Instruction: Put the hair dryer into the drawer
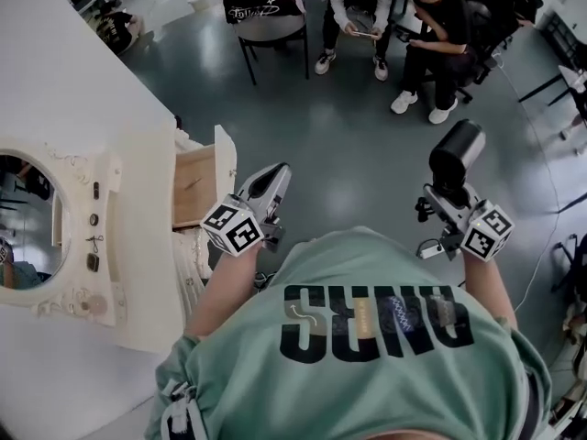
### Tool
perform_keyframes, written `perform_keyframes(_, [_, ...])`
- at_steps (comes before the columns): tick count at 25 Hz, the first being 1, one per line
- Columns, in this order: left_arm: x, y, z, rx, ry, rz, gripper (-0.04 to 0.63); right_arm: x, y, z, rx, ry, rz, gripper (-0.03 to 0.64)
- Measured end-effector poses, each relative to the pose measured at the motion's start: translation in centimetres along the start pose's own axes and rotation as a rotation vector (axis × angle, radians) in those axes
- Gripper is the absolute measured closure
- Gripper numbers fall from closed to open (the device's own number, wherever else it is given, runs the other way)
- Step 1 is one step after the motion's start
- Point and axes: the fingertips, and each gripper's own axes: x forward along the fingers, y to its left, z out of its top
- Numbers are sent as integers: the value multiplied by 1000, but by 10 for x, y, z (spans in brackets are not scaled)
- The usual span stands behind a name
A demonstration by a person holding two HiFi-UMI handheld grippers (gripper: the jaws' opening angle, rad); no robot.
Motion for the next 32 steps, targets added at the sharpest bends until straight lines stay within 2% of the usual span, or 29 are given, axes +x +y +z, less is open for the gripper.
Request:
perform_keyframes(5, [18,72,40,21,14,-15,586,83,-18,35,1,-25,-8,434])
perform_keyframes(9, [22,122,51,-9,7,23,586,133,-36,43,4,-6,1,433])
perform_keyframes(14, [41,164,55,-26,11,86,586,180,-75,56,15,5,35,433])
perform_keyframes(20, [101,204,60,-1,-4,165,586,233,-151,72,16,12,124,434])
perform_keyframes(23, [143,225,71,16,-53,242,586,267,-201,89,-9,19,211,434])
perform_keyframes(25, [175,235,76,-17,-96,293,586,288,-235,100,-8,44,259,434])
perform_keyframes(27, [208,235,78,-31,-106,312,586,301,-267,111,-5,63,292,434])
perform_keyframes(32, [264,240,91,3,-107,342,586,323,-325,130,-2,69,325,434])
